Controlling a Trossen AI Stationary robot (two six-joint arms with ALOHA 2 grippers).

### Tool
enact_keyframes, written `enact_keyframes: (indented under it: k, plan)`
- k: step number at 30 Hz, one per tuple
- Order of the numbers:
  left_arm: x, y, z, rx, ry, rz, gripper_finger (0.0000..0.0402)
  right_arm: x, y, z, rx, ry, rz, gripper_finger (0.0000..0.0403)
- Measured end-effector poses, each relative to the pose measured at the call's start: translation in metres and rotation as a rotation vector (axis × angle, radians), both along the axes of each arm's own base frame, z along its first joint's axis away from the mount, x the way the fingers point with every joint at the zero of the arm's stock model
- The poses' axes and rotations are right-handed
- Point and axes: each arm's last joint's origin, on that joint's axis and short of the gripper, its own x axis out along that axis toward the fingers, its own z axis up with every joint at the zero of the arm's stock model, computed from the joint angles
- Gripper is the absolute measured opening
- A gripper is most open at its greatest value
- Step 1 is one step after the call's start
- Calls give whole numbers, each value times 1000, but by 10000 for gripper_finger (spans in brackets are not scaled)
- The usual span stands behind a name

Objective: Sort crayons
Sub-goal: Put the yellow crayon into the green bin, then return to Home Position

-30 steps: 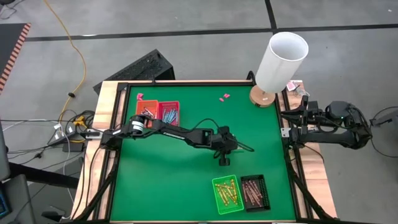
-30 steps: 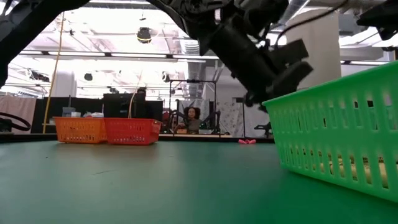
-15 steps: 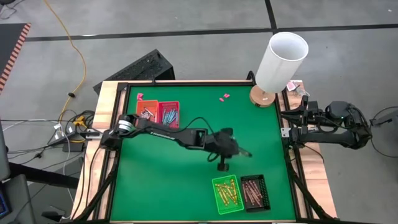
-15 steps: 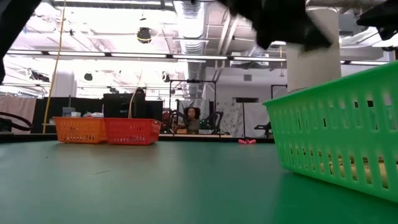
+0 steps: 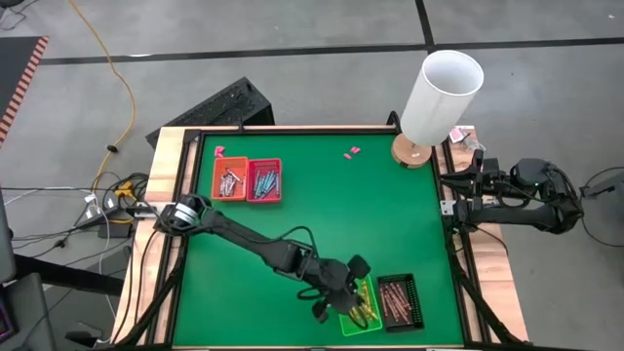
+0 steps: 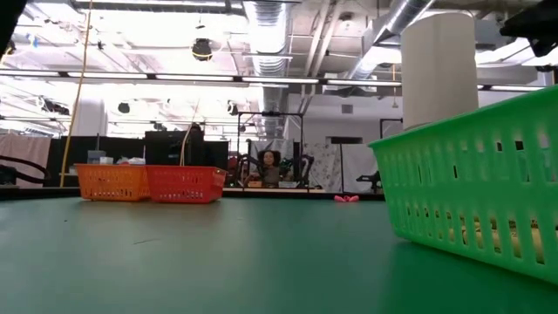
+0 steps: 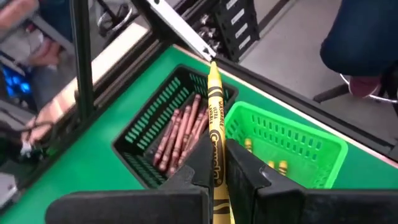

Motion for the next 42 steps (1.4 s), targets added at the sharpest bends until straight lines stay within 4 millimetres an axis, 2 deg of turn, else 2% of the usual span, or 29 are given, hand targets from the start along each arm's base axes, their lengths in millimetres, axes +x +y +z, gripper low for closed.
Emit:
enact_keyframes:
  k: [4,9,15,24,35,39,42]
  plan:
    - [1,-1,-6,32,8,-22,9,0,0,0,0,0,-1,68]
    - [11,3,-35,12,69,-52,9,0,0,0,0,0,-2,68]
    - [15,2,-51,13,93,-66,9,0,0,0,0,1,-3,68]
    - [15,3,-52,24,97,-64,17,0,0,0,-1,0,-3,68]
    - [16,5,-52,21,104,13,82,0,0,0,-1,-1,-2,68]
    - [16,6,-50,1,104,142,100,0,0,0,-1,-1,-2,68]
    - [15,8,-35,-56,73,231,104,0,0,0,-1,-1,-2,68]
